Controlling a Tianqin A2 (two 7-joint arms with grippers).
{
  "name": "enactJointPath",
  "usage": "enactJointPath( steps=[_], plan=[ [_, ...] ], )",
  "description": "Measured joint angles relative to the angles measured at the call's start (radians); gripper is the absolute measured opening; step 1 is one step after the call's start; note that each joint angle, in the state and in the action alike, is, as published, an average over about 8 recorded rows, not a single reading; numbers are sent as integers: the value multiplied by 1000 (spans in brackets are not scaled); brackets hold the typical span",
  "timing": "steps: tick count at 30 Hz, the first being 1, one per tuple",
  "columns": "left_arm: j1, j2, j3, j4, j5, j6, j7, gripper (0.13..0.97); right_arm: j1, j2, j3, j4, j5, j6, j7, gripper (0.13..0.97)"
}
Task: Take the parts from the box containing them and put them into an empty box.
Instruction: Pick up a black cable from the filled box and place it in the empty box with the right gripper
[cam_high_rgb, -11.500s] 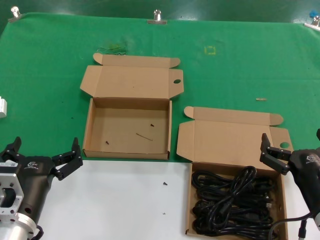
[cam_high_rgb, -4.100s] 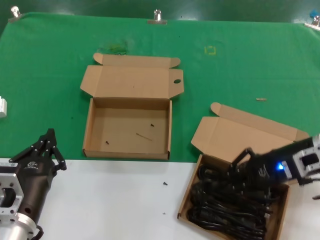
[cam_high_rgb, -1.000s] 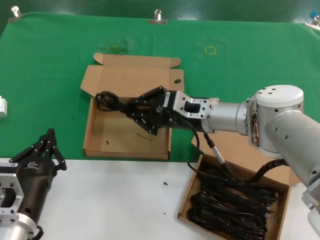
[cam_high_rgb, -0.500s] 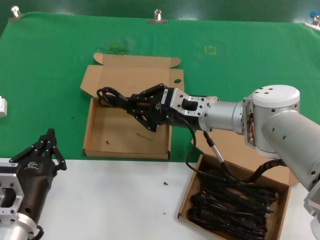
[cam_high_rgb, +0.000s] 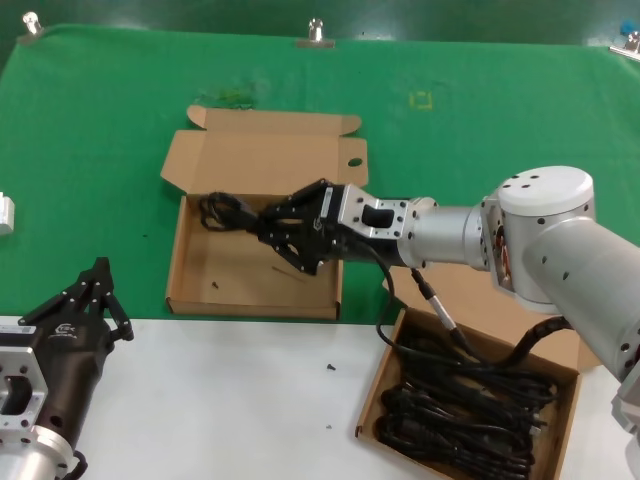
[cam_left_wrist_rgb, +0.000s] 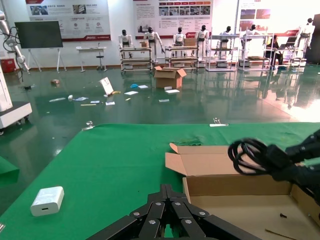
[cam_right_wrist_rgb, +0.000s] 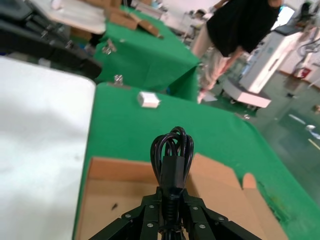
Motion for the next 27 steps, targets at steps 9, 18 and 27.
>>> enactJointPath(
  steps=[9, 18, 27],
  plan=[
    [0, 0, 0, 0, 0, 0, 0, 139, 9, 0, -18, 19, -103, 14, 19, 200],
    [0, 0, 0, 0, 0, 0, 0, 139, 2, 0, -20, 47, -132, 34, 15, 200],
    [0, 0, 0, 0, 0, 0, 0, 139, -5, 0, -20, 62, -114, 50, -5, 200]
  ],
)
